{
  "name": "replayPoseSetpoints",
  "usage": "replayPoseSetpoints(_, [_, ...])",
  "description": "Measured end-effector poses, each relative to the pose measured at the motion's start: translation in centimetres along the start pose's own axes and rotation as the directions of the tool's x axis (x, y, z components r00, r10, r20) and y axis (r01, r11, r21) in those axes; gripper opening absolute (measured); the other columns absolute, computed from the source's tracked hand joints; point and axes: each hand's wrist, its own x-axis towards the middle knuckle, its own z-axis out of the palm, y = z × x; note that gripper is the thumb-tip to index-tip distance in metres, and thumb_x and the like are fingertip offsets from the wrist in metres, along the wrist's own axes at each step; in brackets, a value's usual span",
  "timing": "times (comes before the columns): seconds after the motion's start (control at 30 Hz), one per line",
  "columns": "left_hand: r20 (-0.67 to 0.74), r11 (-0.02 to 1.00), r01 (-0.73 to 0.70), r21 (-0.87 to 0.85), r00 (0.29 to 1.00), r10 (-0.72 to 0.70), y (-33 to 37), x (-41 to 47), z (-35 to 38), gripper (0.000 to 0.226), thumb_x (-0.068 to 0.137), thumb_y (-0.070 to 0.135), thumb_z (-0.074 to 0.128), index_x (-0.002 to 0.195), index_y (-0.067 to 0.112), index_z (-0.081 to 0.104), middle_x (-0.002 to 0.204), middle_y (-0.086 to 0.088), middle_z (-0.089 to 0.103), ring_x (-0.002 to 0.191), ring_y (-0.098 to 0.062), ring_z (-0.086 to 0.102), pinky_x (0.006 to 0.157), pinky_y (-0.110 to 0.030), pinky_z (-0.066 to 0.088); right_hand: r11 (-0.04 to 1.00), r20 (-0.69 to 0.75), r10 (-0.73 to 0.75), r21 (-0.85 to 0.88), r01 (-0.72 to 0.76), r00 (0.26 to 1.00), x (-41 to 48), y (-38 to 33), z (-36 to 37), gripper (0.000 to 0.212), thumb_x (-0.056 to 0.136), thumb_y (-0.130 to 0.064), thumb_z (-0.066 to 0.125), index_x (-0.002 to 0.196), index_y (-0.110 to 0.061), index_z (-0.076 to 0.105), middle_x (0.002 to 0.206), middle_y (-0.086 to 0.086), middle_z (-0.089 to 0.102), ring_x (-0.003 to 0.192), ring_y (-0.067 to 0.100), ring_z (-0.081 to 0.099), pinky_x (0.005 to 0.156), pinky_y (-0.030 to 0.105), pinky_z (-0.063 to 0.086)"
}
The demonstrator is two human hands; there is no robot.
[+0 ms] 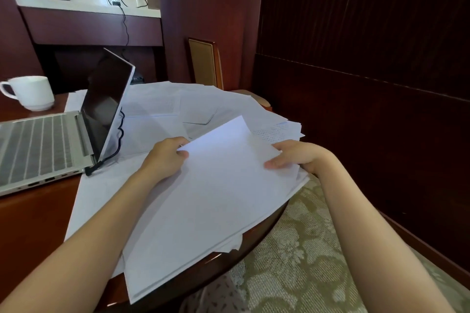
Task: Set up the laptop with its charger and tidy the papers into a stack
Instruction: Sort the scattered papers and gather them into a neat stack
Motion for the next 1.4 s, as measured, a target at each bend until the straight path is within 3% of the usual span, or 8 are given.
replayPoseSetpoints(0.13, [0.006, 0.954, -0.039, -0.299, 0.999, 0.043, 0.5, 0.0, -0.2, 0.010, 0.087, 0.016, 0.063, 0.097, 0.017, 0.063, 0.100, 0.001, 0.065, 0.091, -0.018, 0.059, 0.068, -0.026, 0.044, 0.918, -0.233, -0.155, -0.392, 0.053, 0.960, -0.9, -2.0, -1.2, 0.037, 0.087, -0.013, 0.064, 0.123, -0.012, 0.057, 0.124, -0.002, 0.055, 0.110, 0.017, 0.054, 0.089, 0.025, 0.041])
replayPoseSetpoints(0.3, [0.124, 0.865, -0.077, -0.497, 0.979, 0.159, 3.4, 0.6, -0.3, 0.021, 0.086, 0.019, 0.065, 0.105, 0.026, 0.060, 0.104, 0.012, 0.065, 0.097, -0.009, 0.061, 0.077, -0.020, 0.046, 0.868, -0.332, -0.344, -0.470, 0.163, 0.878, -2.0, -5.3, -3.5, 0.022, 0.078, -0.001, 0.064, 0.099, 0.007, 0.060, 0.107, 0.023, 0.060, 0.102, 0.037, 0.058, 0.089, 0.047, 0.047])
replayPoseSetpoints(0.63, [0.239, 0.702, -0.005, -0.712, 0.939, 0.248, 8.1, 2.8, -2.0, 0.028, 0.080, 0.016, 0.066, 0.107, 0.023, 0.062, 0.108, 0.002, 0.069, 0.095, -0.019, 0.067, 0.077, -0.029, 0.053, 0.785, -0.381, -0.560, -0.529, 0.323, 0.736, -5.3, -11.1, -7.1, 0.023, 0.078, 0.003, 0.065, 0.092, -0.015, 0.068, 0.094, 0.006, 0.068, 0.091, 0.019, 0.063, 0.077, 0.030, 0.052])
replayPoseSetpoints(0.8, [0.199, 0.681, -0.080, -0.728, 0.926, 0.322, 9.2, 3.6, -3.2, 0.070, 0.042, 0.048, 0.087, 0.104, 0.025, 0.065, 0.100, 0.006, 0.073, 0.089, -0.013, 0.070, 0.066, -0.019, 0.055, 0.752, -0.410, -0.618, -0.556, 0.354, 0.670, -5.9, -13.6, -8.5, 0.023, 0.077, 0.002, 0.066, 0.086, -0.020, 0.067, 0.091, 0.004, 0.068, 0.090, 0.017, 0.064, 0.078, 0.028, 0.053])
replayPoseSetpoints(1.0, [-0.087, 0.652, -0.204, -0.731, 0.974, 0.208, 12.0, 5.1, -3.6, 0.021, 0.080, 0.005, 0.068, 0.099, 0.014, 0.063, 0.098, -0.001, 0.066, 0.081, -0.011, 0.066, 0.059, -0.012, 0.053, 0.748, -0.520, -0.642, -0.585, 0.312, 0.564, -5.3, -15.2, -9.7, 0.024, 0.077, -0.004, 0.067, 0.086, -0.026, 0.065, 0.093, -0.003, 0.067, 0.092, 0.018, 0.064, 0.085, 0.041, 0.053])
replayPoseSetpoints(1.2, [-0.331, 0.529, -0.308, -0.791, 0.942, 0.055, 13.9, 5.9, -5.0, 0.027, 0.081, 0.006, 0.068, 0.108, 0.011, 0.063, 0.101, -0.006, 0.066, 0.088, -0.021, 0.063, 0.078, -0.031, 0.052, 0.827, -0.842, -0.532, -0.493, 0.271, 0.092, -4.0, -13.7, -9.6, 0.070, 0.075, -0.015, 0.072, 0.137, -0.025, 0.042, 0.139, 0.002, 0.041, 0.128, 0.021, 0.038, 0.101, 0.039, 0.032])
replayPoseSetpoints(1.3, [-0.393, 0.514, -0.352, -0.782, 0.919, 0.031, 13.8, 6.2, -6.2, 0.033, 0.083, 0.007, 0.067, 0.115, 0.010, 0.060, 0.107, -0.005, 0.064, 0.094, -0.021, 0.061, 0.083, -0.032, 0.051, 0.784, -0.840, -0.318, 0.029, 0.621, 0.440, -2.7, -11.8, -8.6, 0.098, 0.073, -0.020, 0.080, 0.148, -0.018, 0.018, 0.145, 0.006, 0.034, 0.129, 0.018, 0.038, 0.101, 0.034, 0.038])
replayPoseSetpoints(1.4, [-0.480, 0.535, -0.433, -0.725, 0.875, 0.059, 14.2, 6.2, -6.7, 0.052, 0.084, 0.003, 0.065, 0.131, 0.009, 0.044, 0.114, 0.000, 0.055, 0.102, -0.017, 0.056, 0.084, -0.028, 0.047, 0.705, -0.660, -0.374, 0.254, 0.662, 0.651, -0.7, -10.4, -6.9, 0.057, 0.082, -0.012, 0.071, 0.132, -0.011, 0.044, 0.127, 0.008, 0.058, 0.101, 0.017, 0.061, 0.077, 0.026, 0.053])
